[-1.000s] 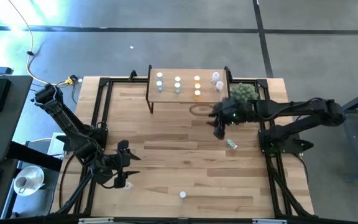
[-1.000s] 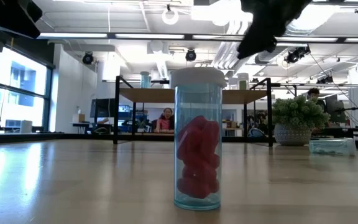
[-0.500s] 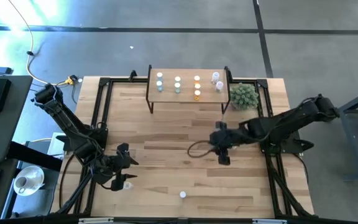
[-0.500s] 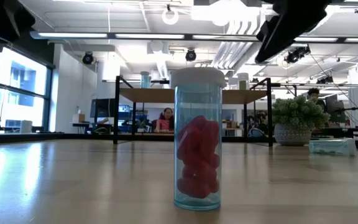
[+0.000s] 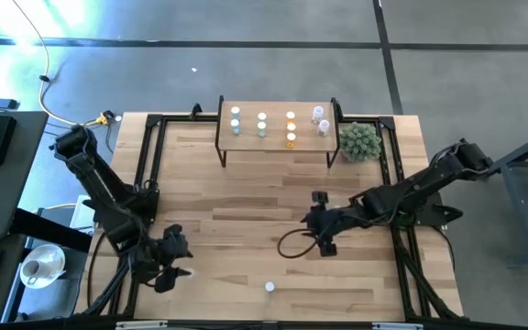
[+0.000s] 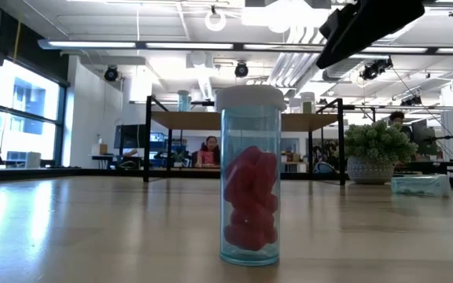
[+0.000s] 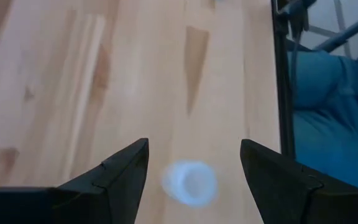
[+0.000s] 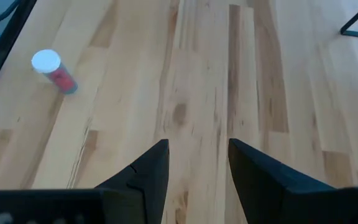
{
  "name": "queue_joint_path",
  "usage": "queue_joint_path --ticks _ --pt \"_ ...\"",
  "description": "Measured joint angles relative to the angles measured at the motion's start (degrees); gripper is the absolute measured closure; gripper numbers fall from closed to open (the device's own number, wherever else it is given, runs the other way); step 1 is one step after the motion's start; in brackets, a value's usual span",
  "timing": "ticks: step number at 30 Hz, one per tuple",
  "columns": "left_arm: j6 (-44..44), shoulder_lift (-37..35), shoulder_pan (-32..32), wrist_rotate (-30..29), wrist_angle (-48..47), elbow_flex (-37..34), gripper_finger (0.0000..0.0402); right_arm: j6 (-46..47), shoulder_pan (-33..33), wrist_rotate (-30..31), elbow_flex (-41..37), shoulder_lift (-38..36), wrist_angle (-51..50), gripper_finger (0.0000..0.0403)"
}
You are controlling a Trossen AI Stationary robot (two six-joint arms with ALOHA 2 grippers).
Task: Pick and place medicine bottles onto shelf by color
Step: Put the transparent pill bottle on the shelf aligned with the other transparent pill bottles
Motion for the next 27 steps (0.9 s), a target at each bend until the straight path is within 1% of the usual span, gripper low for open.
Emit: queue_joint_path --ticks 5,11,14,16,20,27 --pt "-2.85 0.28 -3.26 -0.01 -0.01 0.0 0.0158 -0.07 -0.76 2.1 0.0 0.0 2.45 0.0246" --pt "-3.73 0.28 -6.9 -0.09 -0.23 0.0 0.0158 -0.05 -1.65 2.38 0.0 0.0 3.33 0.0246" --pt "-7.43 0.32 -9.59 -0.81 -1.64 0.0 0.0158 -0.05 -1.66 2.36 0.0 0.0 3.42 0.0246" --pt "-10.58 1.07 -11.64 -3.0 -2.18 0.0 0.0158 -0.05 -1.67 2.36 0.0 0.0 3.55 0.0246" --pt "-15.68 4.51 -15.06 -6.79 -2.14 0.0 0.0158 -0.05 -1.64 2.36 0.0 0.0 3.55 0.0246" --pt "-20.47 13.3 -16.28 -7.6 -1.04 -0.01 0.0158 0.06 -1.64 2.34 0.0 0.0 3.55 0.0246"
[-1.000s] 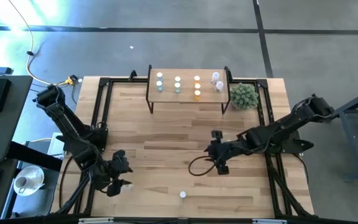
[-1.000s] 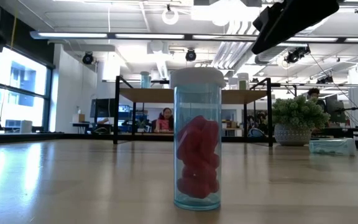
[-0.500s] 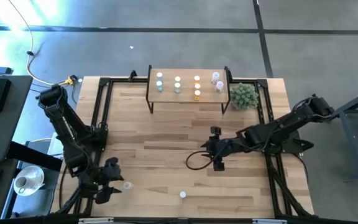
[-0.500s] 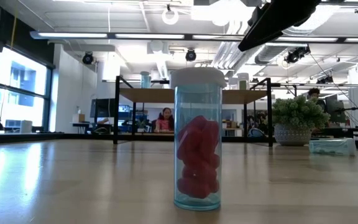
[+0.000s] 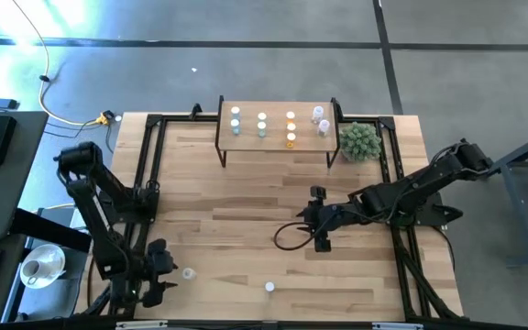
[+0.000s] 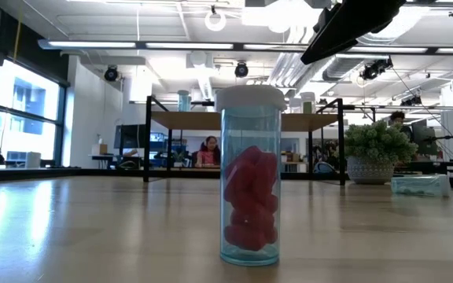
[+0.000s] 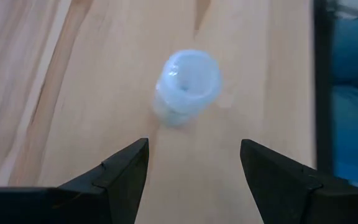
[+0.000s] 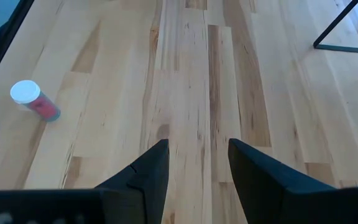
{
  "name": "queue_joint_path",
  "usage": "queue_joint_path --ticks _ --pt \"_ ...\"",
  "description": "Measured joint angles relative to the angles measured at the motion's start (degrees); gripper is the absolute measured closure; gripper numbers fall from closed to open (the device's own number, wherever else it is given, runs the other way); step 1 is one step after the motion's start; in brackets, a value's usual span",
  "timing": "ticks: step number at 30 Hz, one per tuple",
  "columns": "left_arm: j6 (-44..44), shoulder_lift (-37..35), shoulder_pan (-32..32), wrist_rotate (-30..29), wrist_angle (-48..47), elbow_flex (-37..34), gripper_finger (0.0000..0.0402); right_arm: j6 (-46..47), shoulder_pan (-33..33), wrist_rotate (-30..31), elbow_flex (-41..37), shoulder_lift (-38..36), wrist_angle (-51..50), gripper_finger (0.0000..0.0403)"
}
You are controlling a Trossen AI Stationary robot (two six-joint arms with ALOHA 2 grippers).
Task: Pick and place medicine bottles onto shelf by color
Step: Put the transparent pill bottle on the shelf aligned with the other transparent pill bottles
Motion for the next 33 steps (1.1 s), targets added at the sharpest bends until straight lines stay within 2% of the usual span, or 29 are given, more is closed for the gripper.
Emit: queue_joint_path --ticks 10,17,27,33 --pt "-1.36 9.92 0.16 -4.76 8.6 -0.01 0.0158 -0.07 0.0 0.0 0.0 0.0 0.2 0.0246" --pt "-4.31 15.46 0.21 -10.07 10.28 0.0 0.0158 0.01 0.0 -0.02 0.0 0.0 0.04 0.0246" --pt "-3.57 17.36 0.37 -15.47 11.98 -0.01 0.0164 1.42 0.02 -0.03 0.0 0.0 0.02 0.0246" --pt "-2.5 17.36 0.31 -16.42 11.88 -0.01 0.0207 1.44 0.02 -0.02 0.0 0.0 0.04 0.0246"
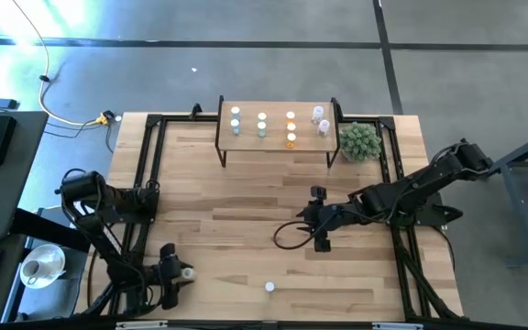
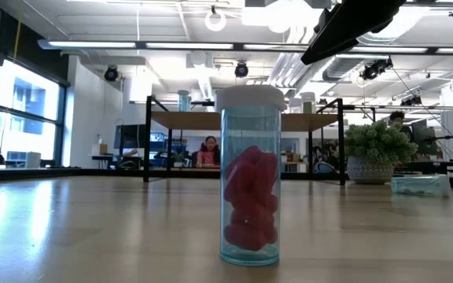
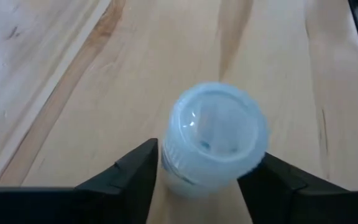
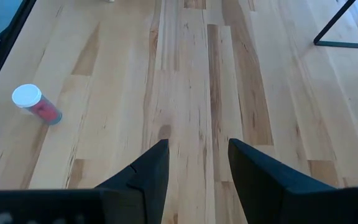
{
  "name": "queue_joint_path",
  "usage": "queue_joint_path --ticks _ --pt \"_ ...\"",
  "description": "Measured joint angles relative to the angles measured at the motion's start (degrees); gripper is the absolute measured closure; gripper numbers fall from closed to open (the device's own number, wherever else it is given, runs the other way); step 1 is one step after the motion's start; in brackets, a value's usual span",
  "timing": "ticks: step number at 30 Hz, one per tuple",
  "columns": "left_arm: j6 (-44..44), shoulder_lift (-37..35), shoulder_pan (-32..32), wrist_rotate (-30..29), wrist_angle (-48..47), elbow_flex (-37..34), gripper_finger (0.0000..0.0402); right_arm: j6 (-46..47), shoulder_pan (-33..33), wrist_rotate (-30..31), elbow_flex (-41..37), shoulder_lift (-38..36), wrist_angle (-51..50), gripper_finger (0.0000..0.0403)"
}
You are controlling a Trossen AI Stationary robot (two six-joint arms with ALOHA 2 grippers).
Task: Pick and place medicine bottles onto shelf by color
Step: Put the transparent pill bottle on the shelf aligned with the other transparent pill bottles
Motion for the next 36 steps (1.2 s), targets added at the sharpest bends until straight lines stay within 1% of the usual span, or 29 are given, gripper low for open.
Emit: queue_joint_path --ticks 5,8,14,20,25,29,32,36 --pt "1.53 0.0 0.2 -0.26 -0.1 0.0 0.0253 -0.01 0.0 0.0 0.0 0.0 0.0 0.0246" --pt "2.7 -0.01 0.88 -0.46 -0.1 0.0 0.0268 0.0 0.0 -0.01 0.0 0.0 0.04 0.0246" --pt "6.04 -0.02 3.86 -0.52 -0.08 0.0 0.0259 1.98 0.0 -0.04 -0.02 0.0 2.4 0.0246" --pt "11.14 -0.16 10.55 0.32 0.05 0.03 0.0255 1.2 0.0 -0.09 -0.02 0.0 7.21 0.0246" --pt "19.17 -2.09 17.82 3.73 0.0 0.02 0.0255 2.35 0.0 -0.23 -0.02 0.0 8.34 0.0246" --pt "26.73 -5.52 23.14 5.96 0.53 0.02 0.0255 4.59 0.0 -0.24 -0.02 0.0 8.31 0.0246" --pt "34.57 -8.31 26.61 7.87 3.13 0.02 0.0255 4.52 0.0 -0.24 -0.02 0.0 8.31 0.0246" --pt "46.75 -11.99 30.68 11.38 9.46 0.04 0.0254 4.52 0.0 -0.24 -0.02 0.0 8.27 0.0246"
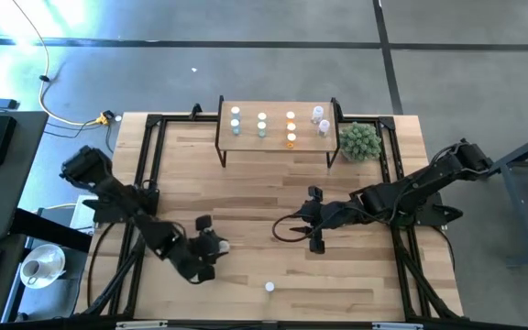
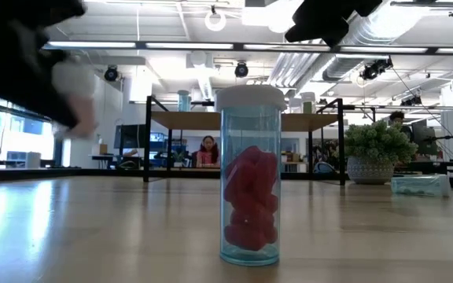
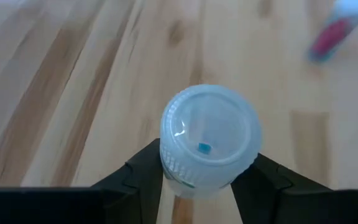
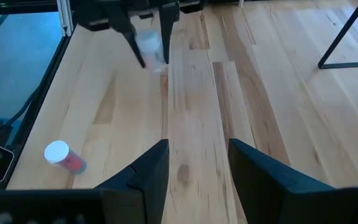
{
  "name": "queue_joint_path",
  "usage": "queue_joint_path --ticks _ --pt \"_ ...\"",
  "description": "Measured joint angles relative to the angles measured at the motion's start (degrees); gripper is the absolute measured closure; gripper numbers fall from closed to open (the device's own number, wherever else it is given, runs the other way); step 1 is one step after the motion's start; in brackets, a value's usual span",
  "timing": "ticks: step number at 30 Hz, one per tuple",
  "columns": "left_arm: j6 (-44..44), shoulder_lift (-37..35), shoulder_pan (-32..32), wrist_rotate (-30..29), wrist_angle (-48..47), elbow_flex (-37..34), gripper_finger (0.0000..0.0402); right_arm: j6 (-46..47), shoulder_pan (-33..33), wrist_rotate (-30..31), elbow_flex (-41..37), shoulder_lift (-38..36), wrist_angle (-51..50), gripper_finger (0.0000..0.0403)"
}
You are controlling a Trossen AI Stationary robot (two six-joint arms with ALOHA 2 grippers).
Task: Pick and place medicine bottles onto shelf by color
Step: Put the transparent pill bottle on the shelf aligned with the other transparent pill bottles
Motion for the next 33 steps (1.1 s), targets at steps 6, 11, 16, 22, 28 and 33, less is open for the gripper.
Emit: queue_joint_path --ticks 6,11,16,22,28,33 --pt "16.18 -2.77 5.99 8.4 10.8 0.0 0.0255 -0.02 0.0 0.0 0.0 1.6 2.01 0.0246" --pt "21.2 -2.76 11.51 15.24 15.19 0.02 0.0255 -0.03 0.0 -0.22 0.0 5.95 6.67 0.0246" --pt "21.38 -2.74 16.5 17.93 14.55 0.02 0.0255 -2.72 -0.52 -0.07 0.0 8.71 9.84 0.0246" --pt "21.47 -2.7 21.36 19.84 10.27 3.43 0.0256 -8.32 -0.96 0.0 0.0 9.35 16.58 0.0245" --pt "21.85 -2.7 23.86 20.29 -0.81 10.12 0.0254 -13.18 -0.96 0.0 0.0 9.35 20.84 0.023" --pt "21.79 -2.7 23.94 18.38 -1.56 11.82 0.0255 -14.06 -1.7 -0.04 0.02 9.81 24.38 0.0211"
